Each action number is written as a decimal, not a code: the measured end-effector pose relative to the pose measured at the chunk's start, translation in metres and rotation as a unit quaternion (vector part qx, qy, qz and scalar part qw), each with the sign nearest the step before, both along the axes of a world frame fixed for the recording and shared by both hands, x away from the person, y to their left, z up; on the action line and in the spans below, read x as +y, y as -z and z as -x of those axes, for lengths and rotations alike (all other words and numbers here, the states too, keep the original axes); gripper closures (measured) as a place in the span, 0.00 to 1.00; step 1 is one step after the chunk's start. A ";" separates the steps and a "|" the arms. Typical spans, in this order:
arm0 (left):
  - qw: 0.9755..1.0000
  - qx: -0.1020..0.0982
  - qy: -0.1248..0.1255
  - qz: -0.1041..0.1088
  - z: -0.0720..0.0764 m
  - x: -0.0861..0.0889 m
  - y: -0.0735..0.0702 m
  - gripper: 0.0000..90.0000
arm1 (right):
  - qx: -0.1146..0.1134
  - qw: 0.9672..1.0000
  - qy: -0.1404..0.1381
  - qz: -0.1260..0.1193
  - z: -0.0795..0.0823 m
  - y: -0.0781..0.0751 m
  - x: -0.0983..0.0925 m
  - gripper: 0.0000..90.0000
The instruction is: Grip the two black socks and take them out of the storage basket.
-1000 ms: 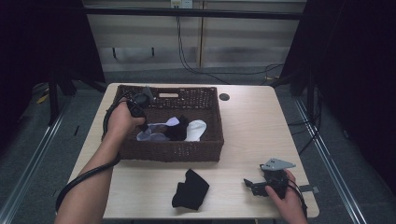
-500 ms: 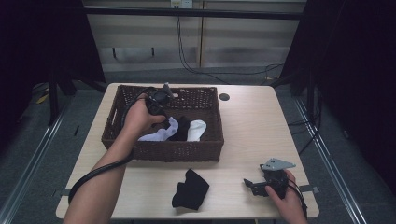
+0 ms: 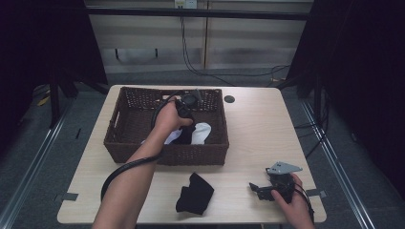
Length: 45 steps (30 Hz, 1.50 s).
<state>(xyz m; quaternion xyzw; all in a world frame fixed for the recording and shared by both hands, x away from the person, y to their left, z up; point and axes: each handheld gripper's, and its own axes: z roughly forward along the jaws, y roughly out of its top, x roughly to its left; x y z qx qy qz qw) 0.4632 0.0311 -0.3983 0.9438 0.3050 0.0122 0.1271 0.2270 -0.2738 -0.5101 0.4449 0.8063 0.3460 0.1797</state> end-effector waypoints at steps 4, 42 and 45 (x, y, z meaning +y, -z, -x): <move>1.000 0.001 -0.004 -0.023 -0.003 0.000 0.015 0.54 | 0.001 1.000 0.000 0.000 0.000 0.000 0.000 0.12; 1.000 0.001 0.008 0.015 0.007 0.012 -0.097 0.98 | 0.002 1.000 0.001 0.000 0.000 0.000 0.000 0.12; 1.000 0.003 0.015 0.019 0.009 0.009 -0.104 0.98 | 0.002 1.000 0.002 0.000 0.000 0.000 0.000 0.12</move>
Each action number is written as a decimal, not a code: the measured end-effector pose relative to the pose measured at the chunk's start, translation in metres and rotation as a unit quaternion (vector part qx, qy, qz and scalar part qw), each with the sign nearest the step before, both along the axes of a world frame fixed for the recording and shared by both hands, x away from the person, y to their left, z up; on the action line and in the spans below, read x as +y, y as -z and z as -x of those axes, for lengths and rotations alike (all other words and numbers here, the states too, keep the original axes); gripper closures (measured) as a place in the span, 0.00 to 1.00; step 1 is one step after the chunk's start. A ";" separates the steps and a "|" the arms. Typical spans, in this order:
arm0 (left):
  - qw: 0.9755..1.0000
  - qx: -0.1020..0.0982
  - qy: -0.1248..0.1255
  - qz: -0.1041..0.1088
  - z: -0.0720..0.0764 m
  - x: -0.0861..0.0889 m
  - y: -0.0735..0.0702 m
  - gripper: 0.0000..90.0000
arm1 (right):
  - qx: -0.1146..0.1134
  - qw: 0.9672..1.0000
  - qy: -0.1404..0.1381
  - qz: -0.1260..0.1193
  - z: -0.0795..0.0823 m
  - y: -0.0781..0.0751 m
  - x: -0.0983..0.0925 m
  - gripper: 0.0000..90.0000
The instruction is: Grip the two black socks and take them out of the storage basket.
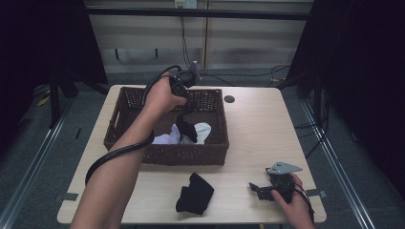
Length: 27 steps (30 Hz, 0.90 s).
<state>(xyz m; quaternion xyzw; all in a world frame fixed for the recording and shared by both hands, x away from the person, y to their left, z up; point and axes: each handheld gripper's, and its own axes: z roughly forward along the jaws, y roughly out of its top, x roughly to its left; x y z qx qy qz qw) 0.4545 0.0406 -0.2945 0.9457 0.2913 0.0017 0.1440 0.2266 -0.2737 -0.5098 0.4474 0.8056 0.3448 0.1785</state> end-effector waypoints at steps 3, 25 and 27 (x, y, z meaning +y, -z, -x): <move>1.000 0.004 0.004 0.002 0.001 -0.002 -0.006 0.98 | 0.000 1.000 -0.001 0.000 0.000 0.000 0.000 0.12; 0.998 0.034 0.031 -0.030 0.014 -0.008 -0.056 0.98 | -0.003 1.000 -0.002 0.003 0.000 0.000 0.000 0.12; 0.998 0.036 0.038 -0.030 0.018 -0.009 -0.065 0.98 | -0.001 1.000 -0.001 0.002 0.001 0.000 0.000 0.12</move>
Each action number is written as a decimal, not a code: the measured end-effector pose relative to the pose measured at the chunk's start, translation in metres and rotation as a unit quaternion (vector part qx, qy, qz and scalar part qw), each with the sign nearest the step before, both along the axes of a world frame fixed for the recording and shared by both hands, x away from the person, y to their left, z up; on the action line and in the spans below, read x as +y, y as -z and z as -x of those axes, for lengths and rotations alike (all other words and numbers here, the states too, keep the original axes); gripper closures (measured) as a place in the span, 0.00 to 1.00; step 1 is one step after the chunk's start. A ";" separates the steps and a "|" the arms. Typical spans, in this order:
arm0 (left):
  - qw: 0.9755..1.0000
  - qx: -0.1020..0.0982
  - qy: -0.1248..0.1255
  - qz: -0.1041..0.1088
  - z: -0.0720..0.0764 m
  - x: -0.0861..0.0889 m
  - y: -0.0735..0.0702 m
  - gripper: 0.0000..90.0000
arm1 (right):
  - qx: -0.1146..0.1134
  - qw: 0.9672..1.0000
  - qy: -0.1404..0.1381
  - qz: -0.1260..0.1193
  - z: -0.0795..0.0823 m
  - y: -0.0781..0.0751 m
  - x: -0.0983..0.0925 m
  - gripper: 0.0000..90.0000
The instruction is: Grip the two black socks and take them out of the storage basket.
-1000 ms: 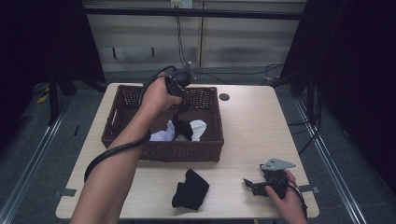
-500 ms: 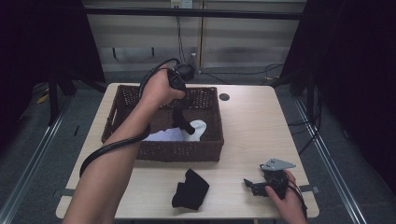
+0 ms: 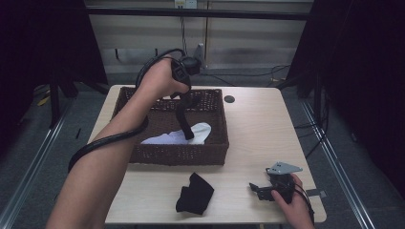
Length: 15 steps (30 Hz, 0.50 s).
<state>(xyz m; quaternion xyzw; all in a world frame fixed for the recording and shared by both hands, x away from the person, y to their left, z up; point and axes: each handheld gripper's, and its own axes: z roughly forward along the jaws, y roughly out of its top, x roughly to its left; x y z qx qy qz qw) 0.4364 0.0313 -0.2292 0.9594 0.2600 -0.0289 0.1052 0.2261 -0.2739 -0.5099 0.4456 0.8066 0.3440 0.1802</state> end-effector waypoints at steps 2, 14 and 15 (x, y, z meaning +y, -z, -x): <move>1.000 0.000 0.005 0.001 0.004 -0.002 -0.008 0.98 | -0.003 1.000 -0.002 0.002 0.000 0.000 0.000 0.12; 0.999 -0.008 0.039 0.008 0.035 -0.006 -0.053 0.98 | -0.002 1.000 -0.002 0.001 0.000 0.000 0.000 0.12; 0.999 -0.009 0.044 0.006 0.037 -0.007 -0.055 0.98 | -0.003 1.000 -0.002 0.001 0.000 0.000 0.000 0.12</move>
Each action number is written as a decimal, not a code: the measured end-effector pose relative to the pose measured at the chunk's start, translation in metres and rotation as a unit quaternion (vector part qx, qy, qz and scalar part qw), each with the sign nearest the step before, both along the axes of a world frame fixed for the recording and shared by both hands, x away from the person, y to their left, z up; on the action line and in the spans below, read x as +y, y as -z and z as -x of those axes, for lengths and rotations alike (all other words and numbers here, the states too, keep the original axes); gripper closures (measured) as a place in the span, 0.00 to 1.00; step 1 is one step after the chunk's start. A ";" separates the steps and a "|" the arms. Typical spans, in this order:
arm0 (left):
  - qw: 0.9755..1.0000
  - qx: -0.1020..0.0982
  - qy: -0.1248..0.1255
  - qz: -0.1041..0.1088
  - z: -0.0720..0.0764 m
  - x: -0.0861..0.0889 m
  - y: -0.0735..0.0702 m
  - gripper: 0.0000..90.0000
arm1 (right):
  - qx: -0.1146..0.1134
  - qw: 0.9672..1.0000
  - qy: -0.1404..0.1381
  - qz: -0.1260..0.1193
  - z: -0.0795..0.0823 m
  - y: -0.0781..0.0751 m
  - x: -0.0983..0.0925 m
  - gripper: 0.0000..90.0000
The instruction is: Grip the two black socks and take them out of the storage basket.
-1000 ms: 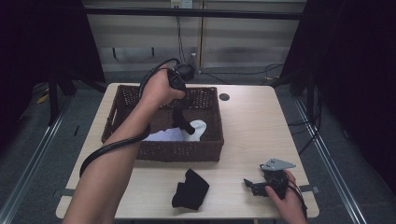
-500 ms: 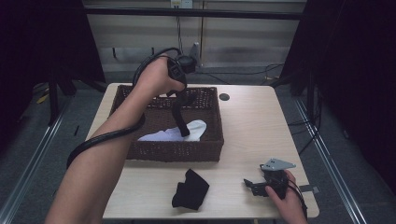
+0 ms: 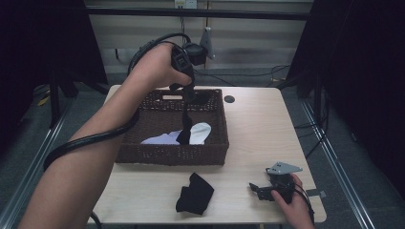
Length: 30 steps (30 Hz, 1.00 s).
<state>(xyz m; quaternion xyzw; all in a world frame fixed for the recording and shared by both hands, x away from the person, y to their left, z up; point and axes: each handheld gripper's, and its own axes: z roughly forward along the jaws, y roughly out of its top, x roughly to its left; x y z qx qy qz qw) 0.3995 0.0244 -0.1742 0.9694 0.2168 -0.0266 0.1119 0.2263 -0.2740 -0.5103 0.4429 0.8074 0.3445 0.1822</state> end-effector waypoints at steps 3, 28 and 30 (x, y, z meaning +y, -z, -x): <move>1.000 -0.003 0.012 -0.004 0.010 -0.002 -0.008 0.98 | 0.000 1.000 0.000 0.000 0.000 0.000 0.000 0.12; 0.992 -0.001 0.128 0.015 0.084 -0.032 -0.018 0.98 | 0.000 1.000 0.000 -0.001 0.000 0.000 0.000 0.12; 0.991 0.000 0.132 0.020 0.087 -0.033 -0.023 0.98 | 0.000 1.000 0.000 -0.001 0.000 0.000 0.000 0.12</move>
